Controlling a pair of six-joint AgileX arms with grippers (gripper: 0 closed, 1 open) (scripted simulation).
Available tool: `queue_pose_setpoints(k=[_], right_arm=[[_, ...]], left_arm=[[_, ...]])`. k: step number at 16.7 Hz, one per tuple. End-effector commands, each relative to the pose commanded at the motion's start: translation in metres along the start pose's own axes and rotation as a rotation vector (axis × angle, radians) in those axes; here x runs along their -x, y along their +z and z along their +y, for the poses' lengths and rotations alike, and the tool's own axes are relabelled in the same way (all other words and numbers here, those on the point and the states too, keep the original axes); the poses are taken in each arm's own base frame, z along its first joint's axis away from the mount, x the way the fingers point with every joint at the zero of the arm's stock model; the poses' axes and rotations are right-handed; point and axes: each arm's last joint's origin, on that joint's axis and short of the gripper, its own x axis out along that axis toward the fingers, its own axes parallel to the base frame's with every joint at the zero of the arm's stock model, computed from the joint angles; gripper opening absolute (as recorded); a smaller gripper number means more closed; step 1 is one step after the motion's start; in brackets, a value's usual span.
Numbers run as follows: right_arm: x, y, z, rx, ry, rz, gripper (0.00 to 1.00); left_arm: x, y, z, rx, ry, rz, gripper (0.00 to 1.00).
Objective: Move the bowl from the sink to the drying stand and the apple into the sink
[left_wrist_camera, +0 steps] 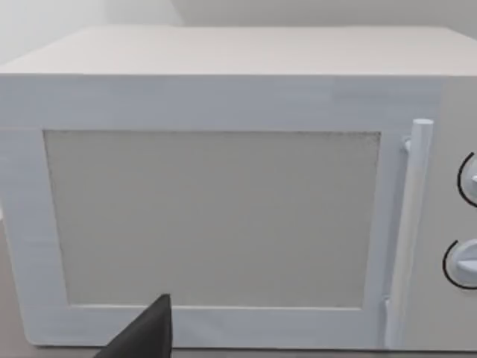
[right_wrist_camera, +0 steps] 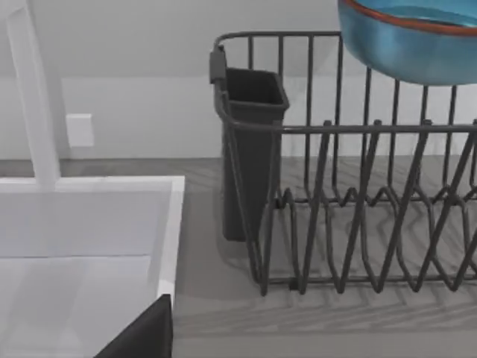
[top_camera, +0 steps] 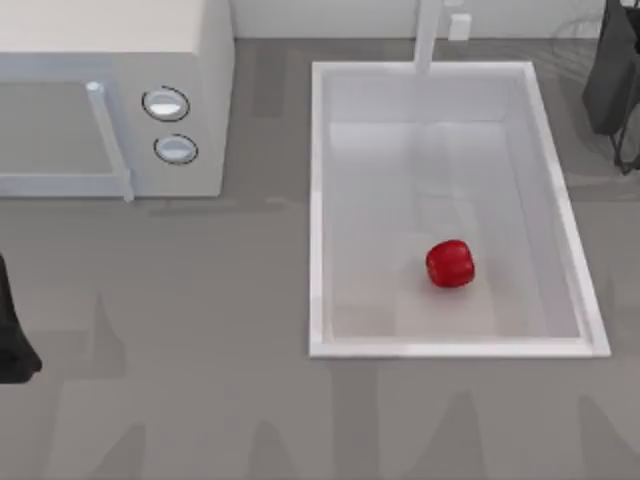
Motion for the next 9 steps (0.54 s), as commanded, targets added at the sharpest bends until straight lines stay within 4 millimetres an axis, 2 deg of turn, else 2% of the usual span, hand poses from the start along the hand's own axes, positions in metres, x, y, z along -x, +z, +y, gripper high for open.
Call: queue_pose_setpoints(k=[4, 9], right_arm=[[0.015, -0.008, -0.003, -0.004, 0.036, -0.050, 1.00], [0.020, -0.008, -0.003, -0.006, 0.055, -0.087, 1.00]], left_arm=[[0.000, 0.000, 0.000, 0.000, 0.000, 0.000, 1.00], [0.000, 0.000, 0.000, 0.000, 0.000, 0.000, 1.00]])
